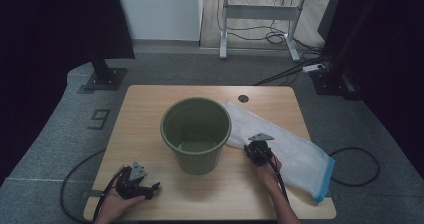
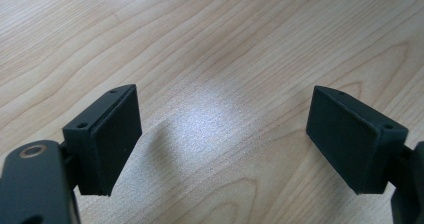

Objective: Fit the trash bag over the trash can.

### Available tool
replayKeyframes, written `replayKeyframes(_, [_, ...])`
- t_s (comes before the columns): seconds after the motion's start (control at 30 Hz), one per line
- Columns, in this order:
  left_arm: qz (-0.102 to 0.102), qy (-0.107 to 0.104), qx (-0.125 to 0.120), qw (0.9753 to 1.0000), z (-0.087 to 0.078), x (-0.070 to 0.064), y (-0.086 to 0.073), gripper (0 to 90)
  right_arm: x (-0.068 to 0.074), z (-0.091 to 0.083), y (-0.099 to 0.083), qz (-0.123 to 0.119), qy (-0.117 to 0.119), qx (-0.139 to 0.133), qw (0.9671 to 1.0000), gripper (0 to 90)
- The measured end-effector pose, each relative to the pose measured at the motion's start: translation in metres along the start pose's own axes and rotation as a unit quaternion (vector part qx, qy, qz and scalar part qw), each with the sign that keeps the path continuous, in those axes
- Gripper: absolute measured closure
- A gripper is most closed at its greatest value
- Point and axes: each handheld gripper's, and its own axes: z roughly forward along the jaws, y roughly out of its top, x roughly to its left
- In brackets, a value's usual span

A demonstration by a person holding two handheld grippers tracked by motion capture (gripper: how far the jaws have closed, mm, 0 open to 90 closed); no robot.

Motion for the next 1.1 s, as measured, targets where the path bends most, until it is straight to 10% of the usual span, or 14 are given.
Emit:
replayKeyframes(0.47, [0.001, -0.002, 0.007, 1.0000, 0.003, 0.000, 0.000, 14.3, -0.020, -0.064, 0.027, 0.052, 0.007, -0.130, 0.9901, 88.5])
replayKeyframes(1.1, [-0.007, -0.004, 0.002, 1.0000, 0.004, 0.000, -0.001, 14.3, -0.038, -0.143, 0.056, 0.099, 0.045, -0.239, 0.9650, 88.7])
